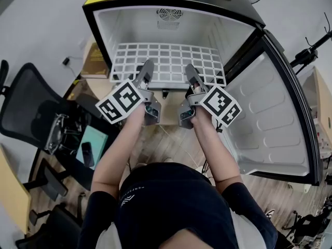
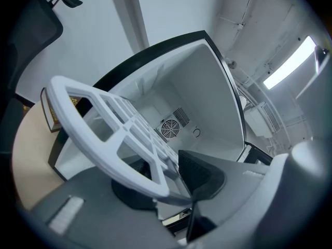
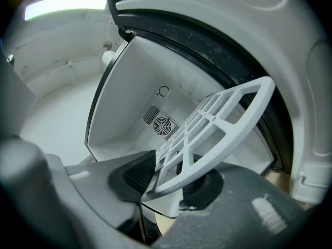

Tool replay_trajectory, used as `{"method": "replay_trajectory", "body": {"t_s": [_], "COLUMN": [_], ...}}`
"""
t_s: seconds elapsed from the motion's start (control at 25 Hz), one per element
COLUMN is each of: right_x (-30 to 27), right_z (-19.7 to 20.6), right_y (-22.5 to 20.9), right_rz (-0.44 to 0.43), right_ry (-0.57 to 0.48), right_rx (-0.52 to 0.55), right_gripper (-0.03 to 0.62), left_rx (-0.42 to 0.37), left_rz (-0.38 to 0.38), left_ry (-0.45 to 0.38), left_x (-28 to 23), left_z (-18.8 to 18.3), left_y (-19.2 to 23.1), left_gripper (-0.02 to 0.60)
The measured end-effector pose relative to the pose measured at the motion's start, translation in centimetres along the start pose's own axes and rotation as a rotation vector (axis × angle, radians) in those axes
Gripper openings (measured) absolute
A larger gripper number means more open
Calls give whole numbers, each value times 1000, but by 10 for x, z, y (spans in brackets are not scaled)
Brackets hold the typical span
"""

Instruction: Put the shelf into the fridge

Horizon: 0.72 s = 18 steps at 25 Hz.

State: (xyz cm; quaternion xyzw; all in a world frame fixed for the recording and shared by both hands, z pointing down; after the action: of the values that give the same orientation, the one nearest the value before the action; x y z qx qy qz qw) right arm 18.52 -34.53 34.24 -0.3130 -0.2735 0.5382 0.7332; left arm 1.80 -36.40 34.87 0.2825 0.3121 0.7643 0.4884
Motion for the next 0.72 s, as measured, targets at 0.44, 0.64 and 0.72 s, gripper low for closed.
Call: {"method": "replay_trajectory", "body": {"t_s": [0.44,0.64,0.72], "right_x": [-18,-25,-27], "right_z": [-2,-3,-4], "right_y": [-9,-10,-11], "right_rz": [24,33,30], "right_ry": [-7,-15,-23], "right_rx": [-18,-19,-19], "right_gripper": [130,130,130], "left_rx": [-13,-17,-14], "left_rz": [10,9,13], "left_ry": [-24,-35,-44], "left_x": [-18,-24,-25], "left_z": [-2,-4,-4], "left_y": [8,10,11], "left_gripper": [144,144,144]}}
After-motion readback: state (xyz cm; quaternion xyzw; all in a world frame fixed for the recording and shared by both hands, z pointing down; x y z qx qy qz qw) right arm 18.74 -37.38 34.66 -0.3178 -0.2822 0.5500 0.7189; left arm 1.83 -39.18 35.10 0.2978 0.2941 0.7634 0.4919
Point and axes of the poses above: the fingertips, and each gripper's own axes: x backward along the fingers, y to its left, z out of its underside, the point moved 2 cm from there along x, backward along the fingers, and after that the axes turned 9 degrees about -y, right-handed, at the moved point
